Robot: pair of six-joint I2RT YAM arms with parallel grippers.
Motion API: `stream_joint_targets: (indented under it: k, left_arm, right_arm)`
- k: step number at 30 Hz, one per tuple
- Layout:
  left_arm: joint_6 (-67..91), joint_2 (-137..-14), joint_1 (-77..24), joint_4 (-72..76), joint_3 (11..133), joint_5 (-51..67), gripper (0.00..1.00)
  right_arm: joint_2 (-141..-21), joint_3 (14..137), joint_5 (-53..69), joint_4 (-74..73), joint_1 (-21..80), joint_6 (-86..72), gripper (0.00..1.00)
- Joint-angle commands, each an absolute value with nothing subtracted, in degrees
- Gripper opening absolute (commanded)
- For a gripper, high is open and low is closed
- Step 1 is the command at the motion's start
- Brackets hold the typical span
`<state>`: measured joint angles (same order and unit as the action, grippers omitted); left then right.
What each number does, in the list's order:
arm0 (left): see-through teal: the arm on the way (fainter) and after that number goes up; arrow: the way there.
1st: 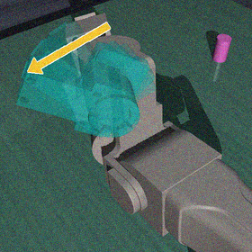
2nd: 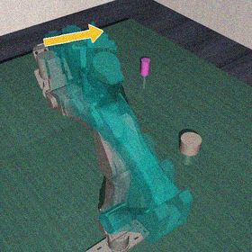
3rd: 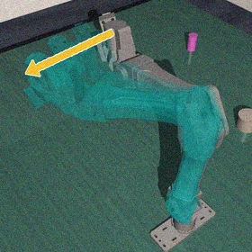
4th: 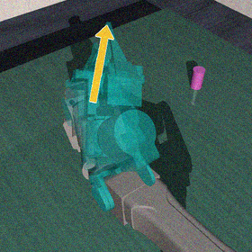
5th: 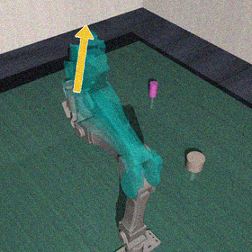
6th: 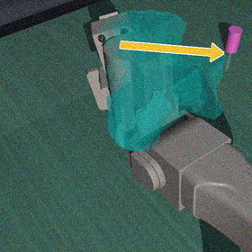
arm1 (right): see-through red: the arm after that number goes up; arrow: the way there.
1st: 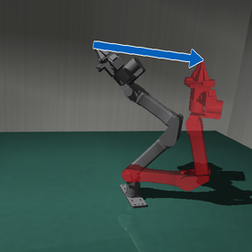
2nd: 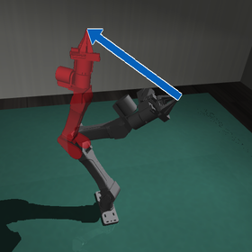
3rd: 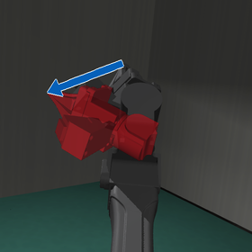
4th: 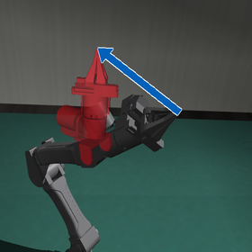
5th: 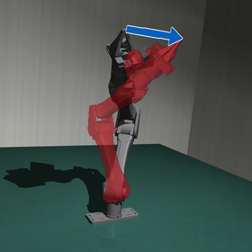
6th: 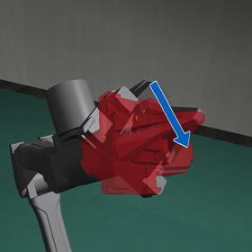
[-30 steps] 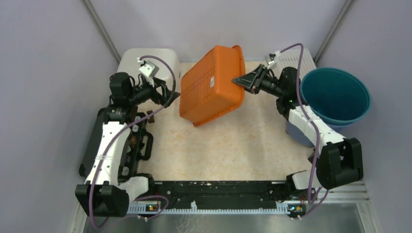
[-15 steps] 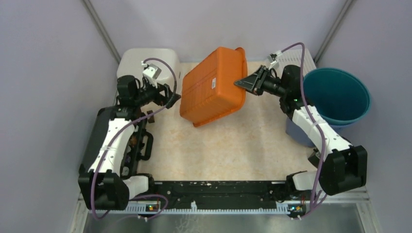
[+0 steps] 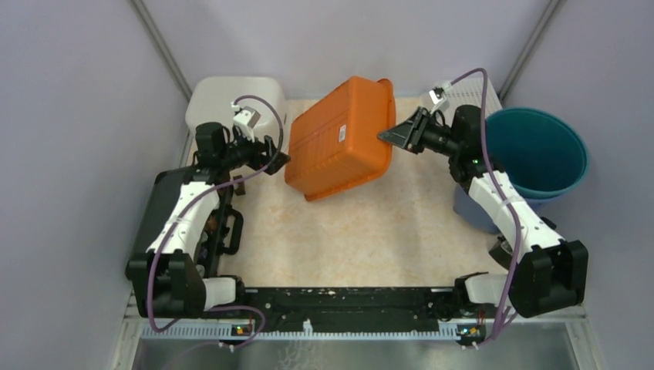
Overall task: Turn the large container upside down
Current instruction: Turn the container upside down at the center of the board.
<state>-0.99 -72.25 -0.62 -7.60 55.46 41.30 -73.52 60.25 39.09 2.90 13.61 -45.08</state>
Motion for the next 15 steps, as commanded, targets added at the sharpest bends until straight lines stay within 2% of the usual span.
stream_joint_targets:
  k: [1,9,15]
  left_arm:
    - [-0.18,-73.06,-0.43,-4.57,55.16,42.64,0.99]
    - [-0.18,-74.14,-0.37,-4.33,54.85,43.39,0.99]
    - [-0.18,-73.73,-0.41,-4.33,54.34,43.68,0.99]
  right_arm:
    - [-72.55,58.24,37.14,0.83,11.98,-38.17,0.11]
    - [-72.36,57.48,38.84,0.37,9.89,-38.61,0.13]
    - [-72.85,56.65,38.88,0.29,9.15,-38.97,0.08]
